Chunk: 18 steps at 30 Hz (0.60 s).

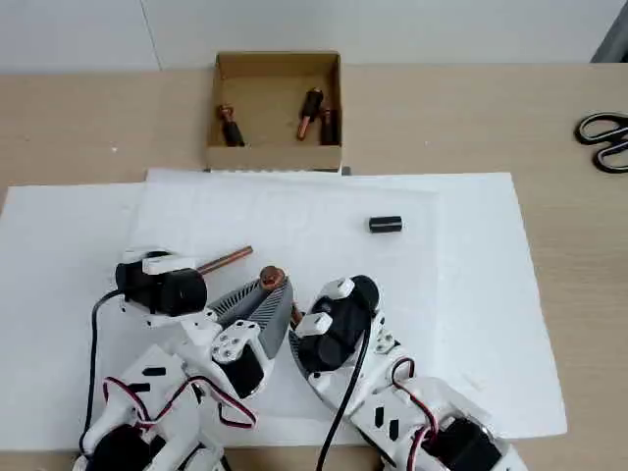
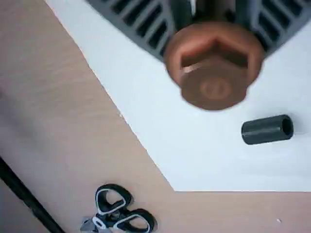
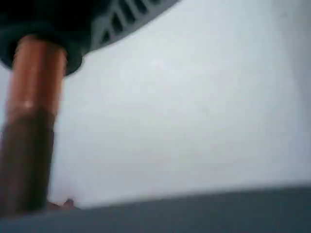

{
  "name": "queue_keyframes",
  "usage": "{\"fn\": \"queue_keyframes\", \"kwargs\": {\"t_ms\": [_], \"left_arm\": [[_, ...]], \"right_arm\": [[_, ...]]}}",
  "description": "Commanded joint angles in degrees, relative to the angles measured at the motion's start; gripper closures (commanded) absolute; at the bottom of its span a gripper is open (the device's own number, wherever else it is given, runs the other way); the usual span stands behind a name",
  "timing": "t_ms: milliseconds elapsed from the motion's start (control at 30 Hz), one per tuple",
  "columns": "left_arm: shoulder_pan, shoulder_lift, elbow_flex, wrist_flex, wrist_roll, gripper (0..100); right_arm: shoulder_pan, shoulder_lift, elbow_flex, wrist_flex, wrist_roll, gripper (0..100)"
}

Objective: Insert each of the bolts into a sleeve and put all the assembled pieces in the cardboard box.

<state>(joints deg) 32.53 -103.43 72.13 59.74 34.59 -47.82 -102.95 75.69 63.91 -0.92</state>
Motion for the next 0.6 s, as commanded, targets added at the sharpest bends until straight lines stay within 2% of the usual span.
{"fn": "queue_keyframes", "kwargs": {"t_ms": [0, 200, 467, 567], "left_arm": [[3.3, -0.4, -0.2, 4.2, -3.2, 99], [5.2, -0.4, -0.1, 5.4, -6.7, 99], [5.1, -0.4, -0.1, 5.4, -6.9, 99], [5.1, -0.4, -0.1, 5.6, -6.9, 94]], "right_arm": [[0.6, -0.3, -0.8, -1.7, -0.4, 99.5], [0.6, -0.3, -0.8, -1.7, -0.4, 99.5], [0.6, -0.3, -0.8, -1.7, -0.4, 99.5], [0.6, -0.3, -0.8, -1.7, -0.4, 99.5]]}}
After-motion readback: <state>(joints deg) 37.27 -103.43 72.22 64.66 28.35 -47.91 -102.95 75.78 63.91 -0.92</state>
